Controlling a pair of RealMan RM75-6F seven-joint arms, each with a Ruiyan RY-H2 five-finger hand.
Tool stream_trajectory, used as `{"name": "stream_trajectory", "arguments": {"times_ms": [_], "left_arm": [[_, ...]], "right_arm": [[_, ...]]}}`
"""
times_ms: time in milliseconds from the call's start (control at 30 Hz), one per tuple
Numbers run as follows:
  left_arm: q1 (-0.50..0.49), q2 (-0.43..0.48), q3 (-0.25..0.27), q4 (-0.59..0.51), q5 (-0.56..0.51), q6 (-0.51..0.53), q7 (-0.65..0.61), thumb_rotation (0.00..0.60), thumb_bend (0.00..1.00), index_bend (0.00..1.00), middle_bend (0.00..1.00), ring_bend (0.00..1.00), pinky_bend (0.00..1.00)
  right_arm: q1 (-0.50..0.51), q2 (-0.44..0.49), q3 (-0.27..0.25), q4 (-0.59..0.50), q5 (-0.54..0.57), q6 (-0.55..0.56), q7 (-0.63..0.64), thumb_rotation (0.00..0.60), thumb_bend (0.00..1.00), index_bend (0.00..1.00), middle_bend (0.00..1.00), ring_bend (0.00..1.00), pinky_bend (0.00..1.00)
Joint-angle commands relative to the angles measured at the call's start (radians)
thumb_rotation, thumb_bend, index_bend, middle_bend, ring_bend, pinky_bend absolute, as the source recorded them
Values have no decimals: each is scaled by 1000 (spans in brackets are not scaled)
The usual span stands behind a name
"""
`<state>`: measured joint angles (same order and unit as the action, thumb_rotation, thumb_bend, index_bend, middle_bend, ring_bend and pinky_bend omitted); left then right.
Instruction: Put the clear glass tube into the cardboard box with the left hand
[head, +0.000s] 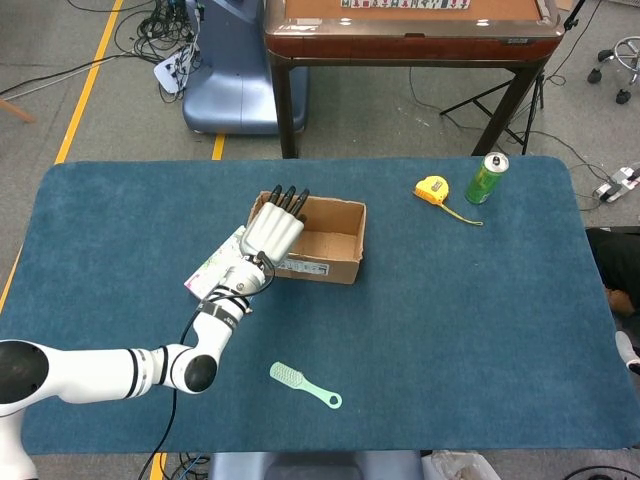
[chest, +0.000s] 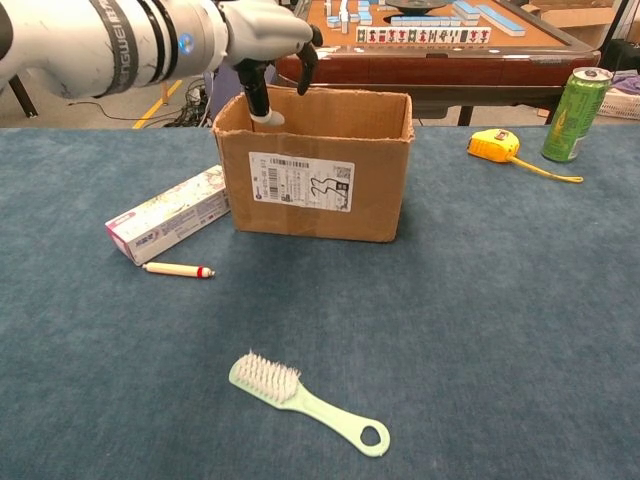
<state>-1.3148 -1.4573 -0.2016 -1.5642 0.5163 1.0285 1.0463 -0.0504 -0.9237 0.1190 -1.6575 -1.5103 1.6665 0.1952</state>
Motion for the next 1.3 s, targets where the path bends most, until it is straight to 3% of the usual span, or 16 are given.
{"name": "stream_trajectory", "arguments": {"times_ms": [33, 433, 700, 933, 1100, 1300], "left_arm": [[1, 5, 3, -7, 0, 9, -1, 600, 282, 302, 0, 0, 86], [68, 89, 55, -161, 60, 102, -20, 600, 281, 259, 0, 0, 111], [175, 191, 114, -298, 199, 184, -98, 600, 282, 254, 0, 0, 116], [309, 265, 202, -373, 333, 267, -169, 600, 281, 251, 0, 0, 123], [417, 304, 261, -377, 443, 310, -272, 600, 282, 248, 0, 0, 124], [549, 314, 315, -302, 578, 362, -411, 600, 282, 248, 0, 0, 124]], "right_arm": [[0, 0, 0, 1, 0, 0, 1, 600, 360, 559, 495, 422, 510], [3, -6, -2, 2, 1, -5, -13, 600, 360, 559, 494, 422, 510], [5, -9, -1, -3, 7, -9, -29, 600, 360, 559, 494, 422, 510], [8, -15, 1, -7, 14, -13, -49, 600, 360, 559, 495, 422, 510], [10, -20, 4, -9, 20, -15, -65, 600, 360, 559, 495, 422, 510], [19, -29, 6, -13, 31, -33, -93, 600, 360, 559, 495, 422, 510]]}}
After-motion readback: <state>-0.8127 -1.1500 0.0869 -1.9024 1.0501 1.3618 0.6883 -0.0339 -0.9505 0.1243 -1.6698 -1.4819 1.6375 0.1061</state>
